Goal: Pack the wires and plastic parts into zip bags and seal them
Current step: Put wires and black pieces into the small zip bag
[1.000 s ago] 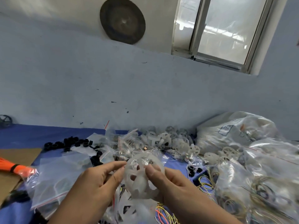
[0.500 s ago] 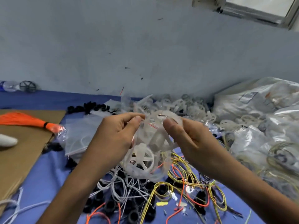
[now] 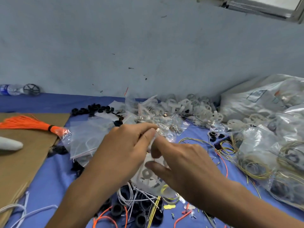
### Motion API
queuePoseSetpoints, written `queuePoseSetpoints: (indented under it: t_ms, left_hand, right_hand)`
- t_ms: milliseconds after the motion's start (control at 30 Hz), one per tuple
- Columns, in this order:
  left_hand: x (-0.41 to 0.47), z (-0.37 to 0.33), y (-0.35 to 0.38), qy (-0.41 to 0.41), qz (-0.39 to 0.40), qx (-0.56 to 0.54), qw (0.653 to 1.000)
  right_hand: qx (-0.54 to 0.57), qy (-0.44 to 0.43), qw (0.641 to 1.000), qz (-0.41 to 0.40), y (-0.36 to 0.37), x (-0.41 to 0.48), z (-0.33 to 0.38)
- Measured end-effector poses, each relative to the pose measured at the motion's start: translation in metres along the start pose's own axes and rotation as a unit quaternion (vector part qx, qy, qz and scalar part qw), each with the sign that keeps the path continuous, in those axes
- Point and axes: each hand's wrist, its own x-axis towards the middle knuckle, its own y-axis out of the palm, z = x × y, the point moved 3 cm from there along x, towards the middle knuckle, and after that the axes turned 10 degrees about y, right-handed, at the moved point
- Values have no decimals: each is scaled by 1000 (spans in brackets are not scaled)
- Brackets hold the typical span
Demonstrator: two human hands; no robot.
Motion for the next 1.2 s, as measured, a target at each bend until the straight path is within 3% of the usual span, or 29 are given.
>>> queuePoseSetpoints:
  t_ms: [67,200,267,400,533,767,867,1033,1100,1200]
  left_hand:
    - [2,8,-7,-21,-32,-22,999]
    - [8,22,-18,-36,-128,-101,986]
    - [8,26,-19,-46,-140,-130,981]
    - [8,25,-18,-64,-132,-171,974]
    - [9,22,-17,-79,-129,-195,969]
    - [10,22,-17,-87,-131,-181,971]
    - [10,24,-17,-93,-127,-188,970]
    - [10,26,-16,-89,-123,-185,971]
    - [9,27,-14,-84,-121,-179,973]
    - [10,28,-11,-76,-119,-170,975]
  right_hand:
    - [77,15,997,24,-4,2,-8]
    - [175,86,969,-149,-25,16,-47]
    - [159,124,968,-150,-19,34,-76]
    - [102,190,976,-37,36,79,-136]
    - [149,259,952,70,107,125,-180]
    - [40,262,936,230,205,153,-204]
    - [-1,256,950,177,207,155,-207]
    - [69,255,962,67,148,150,-204]
    - [152,262,953,9,112,141,-200]
    - [363,260,894,-20,54,119,-178]
